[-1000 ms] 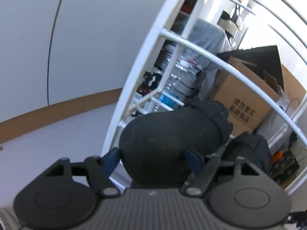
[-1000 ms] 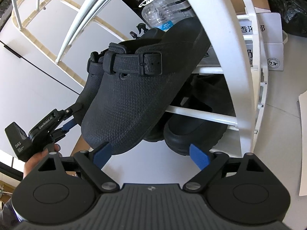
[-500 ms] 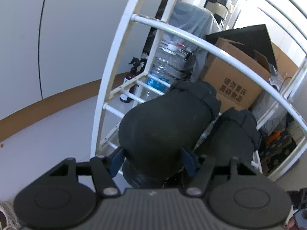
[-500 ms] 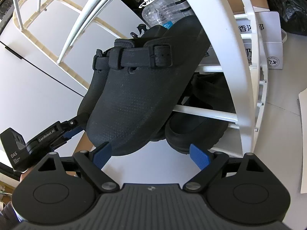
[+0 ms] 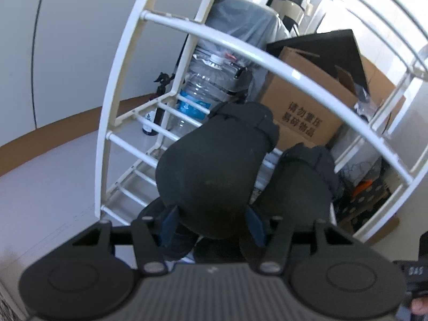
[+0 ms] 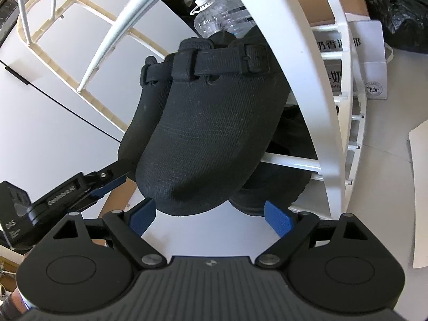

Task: Organize scattered shoes
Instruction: 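Withdraw the open right tool out of the wire rack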

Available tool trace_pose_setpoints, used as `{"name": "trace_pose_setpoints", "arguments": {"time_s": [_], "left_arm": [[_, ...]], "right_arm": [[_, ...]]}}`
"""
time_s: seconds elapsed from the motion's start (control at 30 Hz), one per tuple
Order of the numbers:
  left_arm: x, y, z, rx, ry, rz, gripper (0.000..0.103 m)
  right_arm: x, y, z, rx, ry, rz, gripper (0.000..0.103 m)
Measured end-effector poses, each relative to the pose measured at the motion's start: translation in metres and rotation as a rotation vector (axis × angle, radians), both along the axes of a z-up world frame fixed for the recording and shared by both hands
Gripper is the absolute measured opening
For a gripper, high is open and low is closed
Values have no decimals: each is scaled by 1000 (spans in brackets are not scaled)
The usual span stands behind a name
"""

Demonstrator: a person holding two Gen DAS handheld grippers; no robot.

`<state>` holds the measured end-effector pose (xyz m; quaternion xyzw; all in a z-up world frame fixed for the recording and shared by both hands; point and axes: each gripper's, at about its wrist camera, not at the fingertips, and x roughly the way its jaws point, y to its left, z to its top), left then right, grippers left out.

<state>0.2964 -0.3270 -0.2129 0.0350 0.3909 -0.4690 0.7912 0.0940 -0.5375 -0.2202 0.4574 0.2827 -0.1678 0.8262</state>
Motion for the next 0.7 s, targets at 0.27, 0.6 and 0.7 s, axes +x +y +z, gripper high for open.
{"name": "trace_pose_setpoints", "arguments": {"time_s": [0.27, 0.6, 0.7], "left_arm": [[-30, 39, 32, 15, -1, 105, 66], [-96, 107, 108, 79, -29, 257, 77], [-120, 131, 133, 84, -44, 308, 81]], "right_arm": [[-13, 16, 37, -55, 22, 13, 92], [-39, 55, 132, -188, 26, 73, 92], [-48, 68, 166, -245, -5, 94, 92]]}}
